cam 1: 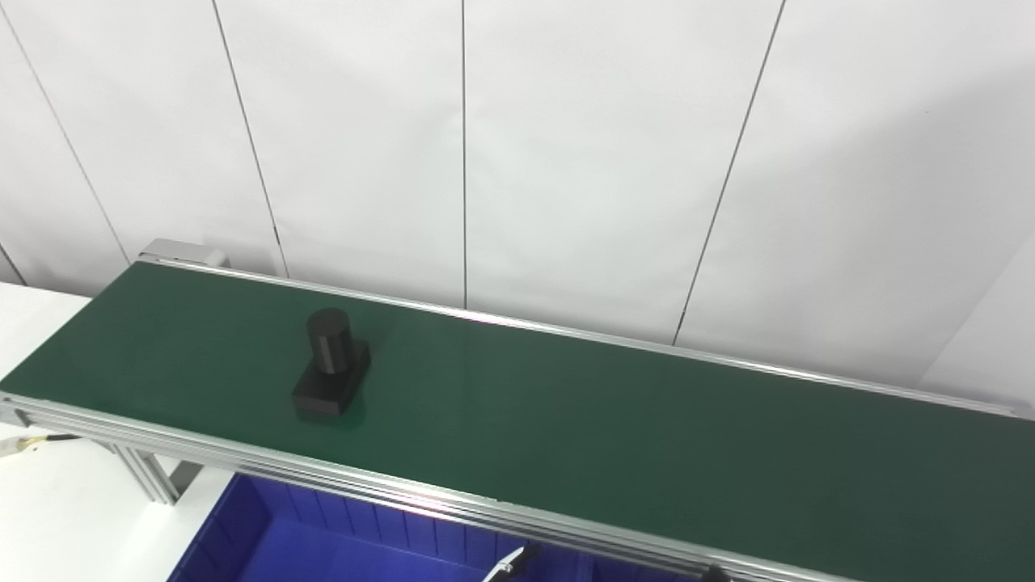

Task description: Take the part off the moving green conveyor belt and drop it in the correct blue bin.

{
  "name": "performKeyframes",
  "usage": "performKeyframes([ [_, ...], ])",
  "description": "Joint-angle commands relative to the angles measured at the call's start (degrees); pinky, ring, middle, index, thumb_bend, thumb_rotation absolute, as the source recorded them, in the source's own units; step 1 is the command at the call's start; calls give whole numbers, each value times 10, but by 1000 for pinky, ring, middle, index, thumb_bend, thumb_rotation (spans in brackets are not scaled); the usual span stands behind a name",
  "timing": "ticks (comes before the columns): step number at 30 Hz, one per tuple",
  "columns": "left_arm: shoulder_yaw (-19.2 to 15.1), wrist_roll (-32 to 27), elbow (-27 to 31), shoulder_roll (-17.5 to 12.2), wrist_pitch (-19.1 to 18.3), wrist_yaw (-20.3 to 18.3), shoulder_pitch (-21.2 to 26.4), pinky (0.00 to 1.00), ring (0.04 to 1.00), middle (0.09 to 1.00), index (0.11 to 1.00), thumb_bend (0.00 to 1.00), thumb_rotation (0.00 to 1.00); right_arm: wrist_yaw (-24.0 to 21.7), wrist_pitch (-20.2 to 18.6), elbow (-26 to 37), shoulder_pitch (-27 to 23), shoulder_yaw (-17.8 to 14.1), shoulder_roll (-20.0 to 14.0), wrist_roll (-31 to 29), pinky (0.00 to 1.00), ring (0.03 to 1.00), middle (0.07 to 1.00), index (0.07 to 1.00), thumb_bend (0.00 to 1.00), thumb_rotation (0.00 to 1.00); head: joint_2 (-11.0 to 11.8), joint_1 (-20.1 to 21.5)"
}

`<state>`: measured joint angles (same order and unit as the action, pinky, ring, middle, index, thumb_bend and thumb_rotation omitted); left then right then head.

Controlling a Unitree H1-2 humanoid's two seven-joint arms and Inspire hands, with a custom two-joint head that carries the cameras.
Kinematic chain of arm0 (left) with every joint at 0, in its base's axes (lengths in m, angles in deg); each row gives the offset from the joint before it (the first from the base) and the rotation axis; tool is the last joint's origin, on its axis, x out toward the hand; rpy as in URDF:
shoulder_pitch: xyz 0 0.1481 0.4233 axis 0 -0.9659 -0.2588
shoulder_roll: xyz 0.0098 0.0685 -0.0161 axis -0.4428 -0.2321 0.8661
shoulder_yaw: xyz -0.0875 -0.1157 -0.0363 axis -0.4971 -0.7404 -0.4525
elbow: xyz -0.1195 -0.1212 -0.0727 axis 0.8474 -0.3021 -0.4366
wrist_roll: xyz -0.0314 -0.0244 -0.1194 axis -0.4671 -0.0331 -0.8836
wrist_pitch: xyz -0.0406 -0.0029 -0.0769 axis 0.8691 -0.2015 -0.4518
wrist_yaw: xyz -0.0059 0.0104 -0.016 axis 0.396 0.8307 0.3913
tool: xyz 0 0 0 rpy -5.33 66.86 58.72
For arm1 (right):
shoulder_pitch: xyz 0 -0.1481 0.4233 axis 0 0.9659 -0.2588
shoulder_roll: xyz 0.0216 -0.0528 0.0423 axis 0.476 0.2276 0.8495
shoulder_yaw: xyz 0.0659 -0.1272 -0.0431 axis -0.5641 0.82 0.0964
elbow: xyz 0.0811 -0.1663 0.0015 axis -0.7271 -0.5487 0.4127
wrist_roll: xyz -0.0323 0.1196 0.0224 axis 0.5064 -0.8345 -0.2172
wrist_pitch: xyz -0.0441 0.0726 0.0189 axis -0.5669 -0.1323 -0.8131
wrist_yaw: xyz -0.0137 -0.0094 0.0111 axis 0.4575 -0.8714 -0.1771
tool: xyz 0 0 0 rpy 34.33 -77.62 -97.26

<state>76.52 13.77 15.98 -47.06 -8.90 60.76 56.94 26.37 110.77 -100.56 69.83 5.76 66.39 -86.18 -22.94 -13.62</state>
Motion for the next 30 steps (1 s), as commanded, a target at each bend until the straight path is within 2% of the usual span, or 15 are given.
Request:
performKeyframes([
  [1, 2, 0, 9, 3, 19, 4, 12, 849, 915, 924, 881, 878, 958, -18, 20, 35, -1, -6, 12, -8, 885, 926, 957, 971, 969, 503, -1, 0],
  [9, 2, -4, 4, 1, 19, -1, 17, 870, 923, 928, 883, 876, 922, -12, 20, 138, -11, -18, 36, -10, 928, 952, 954, 946, 1000, 412, 3, 8],
  [12, 4, -2, 2, 1, 19, 2, 20, 872, 922, 926, 882, 860, 918, 23, 20, 156, -39, -21, 40, 18, 916, 933, 934, 935, 991, 275, 4, 11],
  [18, 3, -6, -5, 5, 19, -1, 24, 872, 923, 928, 881, 852, 907, 81, 20, 132, -124, -21, 27, 40, 898, 911, 927, 934, 990, 177, 8, 11],
  [23, 2, -4, -14, 8, 19, 2, 32, 866, 920, 924, 881, 863, 902, 117, 20, 94, -192, -15, 7, 51, 835, 866, 901, 932, 979, 160, 10, 11],
  [27, 2, -4, -26, 12, 19, 5, 42, 873, 923, 925, 882, 865, 904, 150, 20, 32, -264, 0, -15, 73, 793, 853, 901, 933, 983, 166, 14, 7],
  [30, 5, -1, -31, 12, 19, 7, 47, 864, 920, 922, 884, 874, 900, 165, 20, -10, -302, 12, -19, 73, 776, 822, 871, 911, 999, 141, 15, 7],
])
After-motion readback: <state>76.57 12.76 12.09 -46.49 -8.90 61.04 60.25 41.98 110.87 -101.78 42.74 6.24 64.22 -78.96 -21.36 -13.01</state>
